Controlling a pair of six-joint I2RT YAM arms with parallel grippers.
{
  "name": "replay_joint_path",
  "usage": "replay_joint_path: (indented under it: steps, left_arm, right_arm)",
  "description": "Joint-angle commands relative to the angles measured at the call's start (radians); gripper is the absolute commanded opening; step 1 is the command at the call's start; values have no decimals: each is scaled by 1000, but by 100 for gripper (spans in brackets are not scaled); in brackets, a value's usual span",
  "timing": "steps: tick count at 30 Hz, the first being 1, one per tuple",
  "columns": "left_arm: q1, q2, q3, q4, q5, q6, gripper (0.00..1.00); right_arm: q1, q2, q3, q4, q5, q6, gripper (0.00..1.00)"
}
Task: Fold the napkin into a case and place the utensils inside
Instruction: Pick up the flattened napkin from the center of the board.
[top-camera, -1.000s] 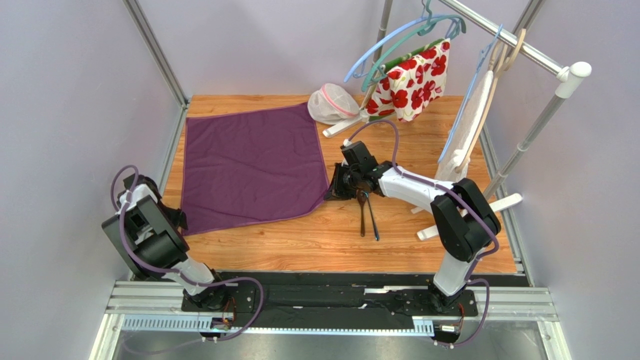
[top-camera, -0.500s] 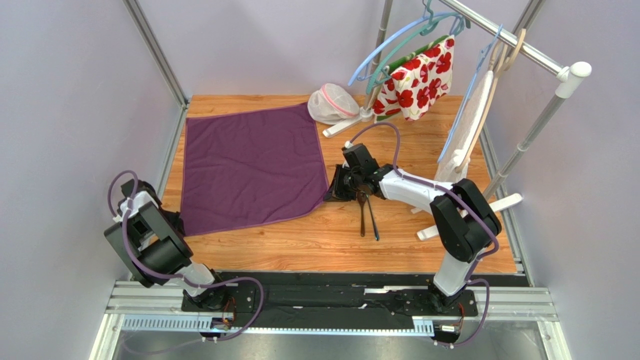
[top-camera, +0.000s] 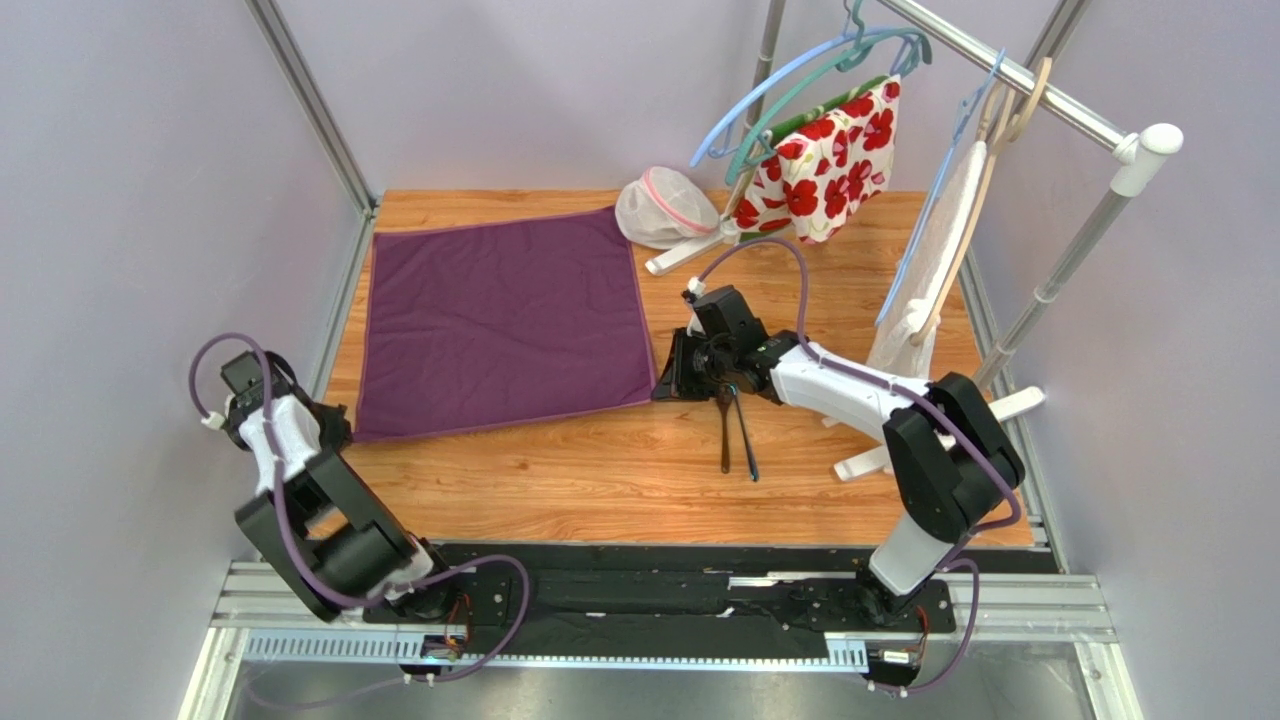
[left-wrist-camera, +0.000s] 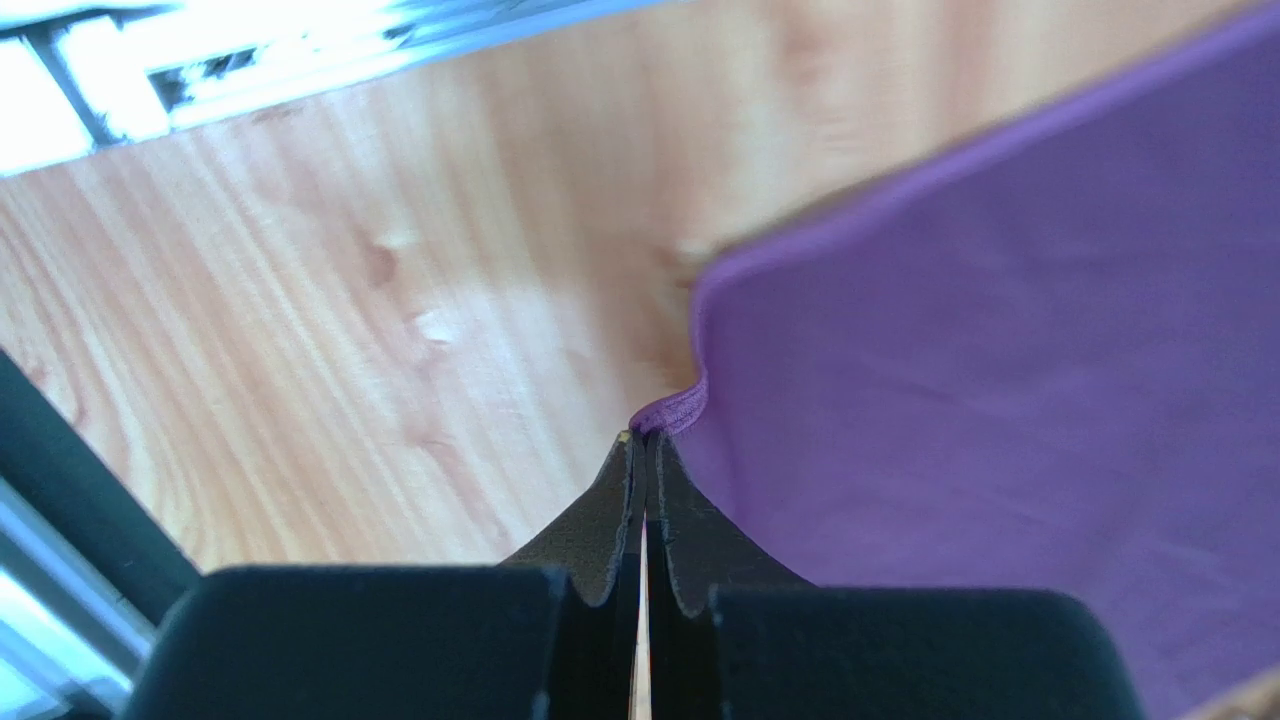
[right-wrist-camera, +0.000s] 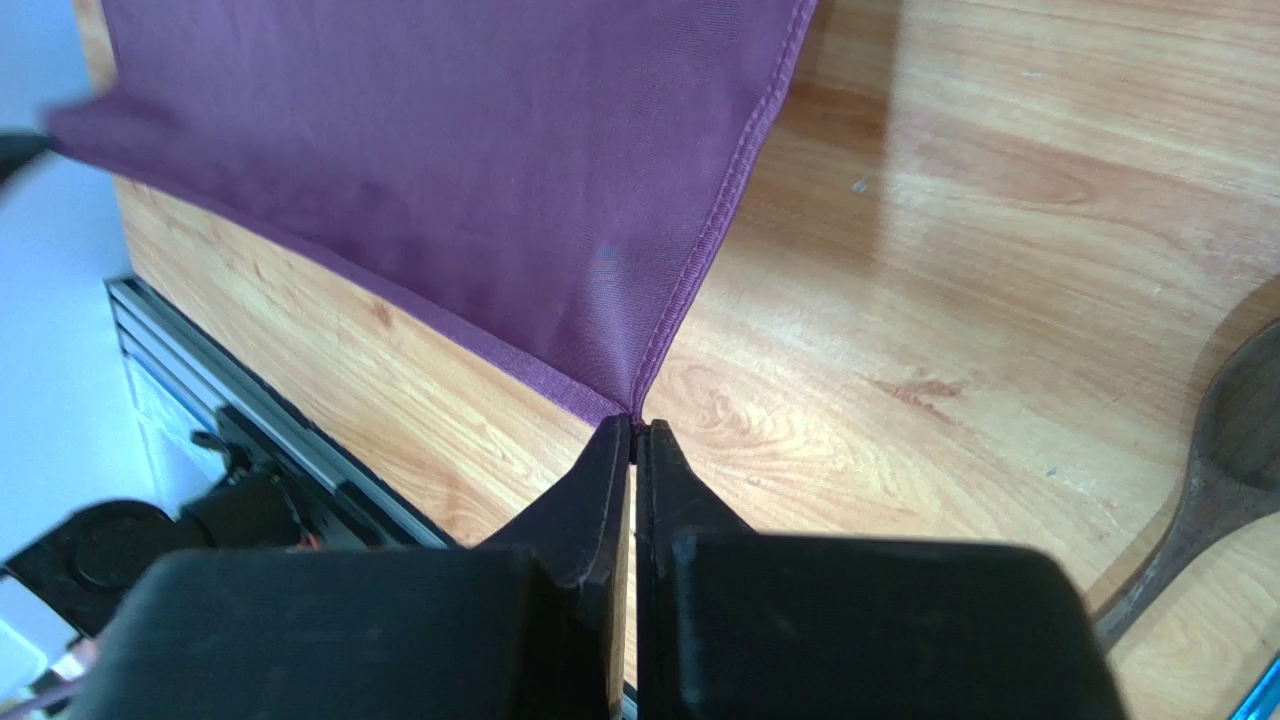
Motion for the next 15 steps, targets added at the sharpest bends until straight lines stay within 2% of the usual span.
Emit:
replay_joint_path:
  steps: [1, 6, 10, 15]
  left_arm:
    - [-2, -190, 15, 32, 79, -11, 0]
    - [-33, -368, 66, 64, 163, -42, 0]
    - [-70, -514, 123, 80, 148, -45, 0]
    - [-74, -576, 233, 67, 214, -87, 0]
  right_arm:
    - [42, -95, 55, -58, 36, -164, 0]
    - [64, -170, 122, -128, 59, -221, 0]
    - [70, -247, 169, -153, 49, -238, 0]
    - [71, -341, 235, -150, -11, -263, 0]
